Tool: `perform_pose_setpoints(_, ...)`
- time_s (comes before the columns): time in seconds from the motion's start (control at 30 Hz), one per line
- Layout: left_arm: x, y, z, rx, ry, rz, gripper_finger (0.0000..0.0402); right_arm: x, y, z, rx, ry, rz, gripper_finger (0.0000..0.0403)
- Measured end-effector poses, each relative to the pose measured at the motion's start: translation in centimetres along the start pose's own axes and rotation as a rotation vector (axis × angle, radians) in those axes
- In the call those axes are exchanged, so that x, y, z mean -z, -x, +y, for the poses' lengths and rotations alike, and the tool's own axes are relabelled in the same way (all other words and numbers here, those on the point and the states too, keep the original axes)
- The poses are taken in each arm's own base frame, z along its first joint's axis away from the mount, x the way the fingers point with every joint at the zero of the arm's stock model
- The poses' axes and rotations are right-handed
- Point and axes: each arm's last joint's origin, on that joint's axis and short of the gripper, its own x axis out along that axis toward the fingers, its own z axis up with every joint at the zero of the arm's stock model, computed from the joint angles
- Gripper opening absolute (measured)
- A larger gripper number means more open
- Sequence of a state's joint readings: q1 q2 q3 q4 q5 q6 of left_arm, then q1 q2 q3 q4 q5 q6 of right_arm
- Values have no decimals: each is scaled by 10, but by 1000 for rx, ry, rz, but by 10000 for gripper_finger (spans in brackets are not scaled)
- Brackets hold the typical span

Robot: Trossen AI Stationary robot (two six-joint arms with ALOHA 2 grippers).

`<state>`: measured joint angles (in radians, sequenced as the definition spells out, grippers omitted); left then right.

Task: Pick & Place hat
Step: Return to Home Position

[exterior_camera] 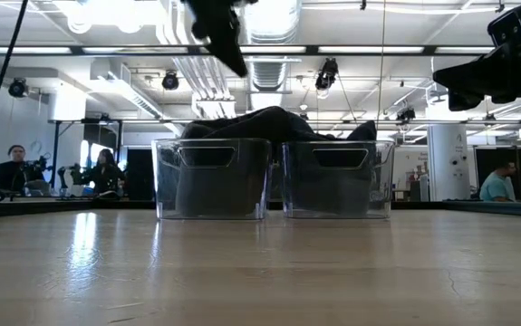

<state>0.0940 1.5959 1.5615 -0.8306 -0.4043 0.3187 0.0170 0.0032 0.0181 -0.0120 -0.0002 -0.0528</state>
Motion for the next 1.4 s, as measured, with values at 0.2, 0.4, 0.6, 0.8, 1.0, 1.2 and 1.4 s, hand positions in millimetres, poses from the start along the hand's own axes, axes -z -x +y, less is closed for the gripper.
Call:
perform_pose_setpoints(0.2, -8, 57, 27, 62, 42, 60, 174, 0, 0, 0, 0, 0, 0, 9)
perform_pose_setpoints(0.4, -8, 129, 43, 317, 270, 32, 159, 0, 0, 0, 0, 0, 0, 9)
perform_pose_setpoints(0.6, -14, 165, 22, 537, 274, -44, 54, 0, 0, 0, 0, 0, 0, 9)
perform_pose_setpoints(0.8, -20, 173, -17, 613, 237, -56, 8, 0, 0, 0, 0, 0, -1, 9)
perform_pose_setpoints(1.0, -20, 174, -54, 547, 293, -369, 2, 0, 0, 0, 1, 0, 0, 9)
perform_pose_setpoints(1.2, 32, 145, -72, 516, 479, -602, 1, 0, 0, 0, 1, 0, -1, 9)
perform_pose_setpoints(1.4, 99, 100, -96, 467, 650, -723, 0, 0, 0, 0, 1, 0, 0, 9)
